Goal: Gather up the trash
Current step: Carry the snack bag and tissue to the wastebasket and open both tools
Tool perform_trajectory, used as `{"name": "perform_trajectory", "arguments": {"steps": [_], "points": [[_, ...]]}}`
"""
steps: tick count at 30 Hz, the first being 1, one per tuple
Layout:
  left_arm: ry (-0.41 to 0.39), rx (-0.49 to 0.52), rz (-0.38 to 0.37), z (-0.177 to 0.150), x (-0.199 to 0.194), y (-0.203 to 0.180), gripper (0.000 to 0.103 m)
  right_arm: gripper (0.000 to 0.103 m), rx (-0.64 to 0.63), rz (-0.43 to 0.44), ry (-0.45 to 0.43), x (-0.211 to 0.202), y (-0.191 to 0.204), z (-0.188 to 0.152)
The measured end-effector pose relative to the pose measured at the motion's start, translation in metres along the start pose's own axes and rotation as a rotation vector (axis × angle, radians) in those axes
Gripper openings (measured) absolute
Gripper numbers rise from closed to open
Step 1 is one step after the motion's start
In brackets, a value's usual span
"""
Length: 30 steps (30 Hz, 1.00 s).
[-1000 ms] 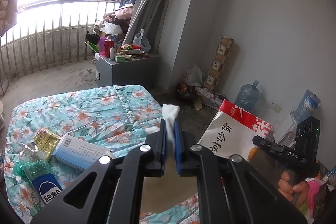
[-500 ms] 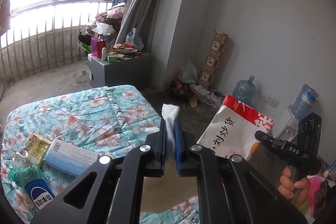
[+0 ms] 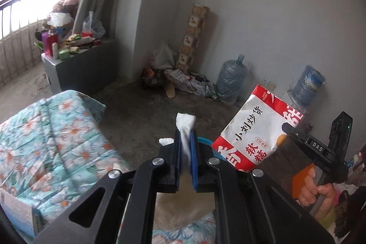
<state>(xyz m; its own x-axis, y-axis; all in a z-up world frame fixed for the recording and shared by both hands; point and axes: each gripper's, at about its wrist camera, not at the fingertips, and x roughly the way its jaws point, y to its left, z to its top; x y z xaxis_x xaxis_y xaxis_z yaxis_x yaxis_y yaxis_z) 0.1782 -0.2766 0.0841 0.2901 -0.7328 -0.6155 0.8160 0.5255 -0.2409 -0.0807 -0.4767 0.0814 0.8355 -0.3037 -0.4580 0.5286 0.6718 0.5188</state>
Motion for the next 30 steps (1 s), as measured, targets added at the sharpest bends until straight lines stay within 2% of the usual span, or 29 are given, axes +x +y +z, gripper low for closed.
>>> {"name": "perform_trajectory", "arguments": {"steps": [4,10,13,16,19,21,22,23,24,26,30], "points": [[0.120,0.019,-0.038,0.005,0.084,-0.022,0.007,0.015,0.038,-0.108,0.042,0.027,-0.039,-0.012],[0.293,0.024,-0.034,-0.001,0.208,-0.045,0.008,0.016,0.130,-0.261,0.134,0.089,-0.095,-0.043],[0.398,-0.002,-0.038,-0.009,0.267,-0.053,0.008,0.016,0.208,-0.303,0.172,0.117,-0.124,-0.053],[0.463,-0.006,-0.019,-0.017,0.309,-0.060,0.008,0.016,0.261,-0.322,0.206,0.144,-0.145,-0.058],[0.479,-0.004,-0.016,-0.022,0.332,-0.065,0.008,0.019,0.314,-0.317,0.242,0.172,-0.166,-0.063],[0.483,-0.004,-0.014,-0.023,0.341,-0.064,0.008,0.029,0.355,-0.307,0.289,0.192,-0.184,-0.067],[0.486,-0.004,-0.010,-0.025,0.348,-0.063,0.008,0.035,0.364,-0.329,0.310,0.202,-0.190,-0.072],[0.491,-0.006,-0.008,-0.026,0.353,-0.063,0.008,0.054,0.370,-0.341,0.339,0.211,-0.197,-0.078],[0.500,-0.011,-0.006,-0.029,0.358,-0.062,0.008,0.063,0.380,-0.349,0.378,0.221,-0.204,-0.085],[0.514,-0.024,-0.001,-0.032,0.362,-0.059,0.008,0.063,0.416,-0.411,0.423,0.226,-0.219,-0.094],[0.526,-0.029,-0.002,-0.037,0.369,-0.058,0.008,0.067,0.498,-0.389,0.380,0.198,-0.235,-0.099]]}}
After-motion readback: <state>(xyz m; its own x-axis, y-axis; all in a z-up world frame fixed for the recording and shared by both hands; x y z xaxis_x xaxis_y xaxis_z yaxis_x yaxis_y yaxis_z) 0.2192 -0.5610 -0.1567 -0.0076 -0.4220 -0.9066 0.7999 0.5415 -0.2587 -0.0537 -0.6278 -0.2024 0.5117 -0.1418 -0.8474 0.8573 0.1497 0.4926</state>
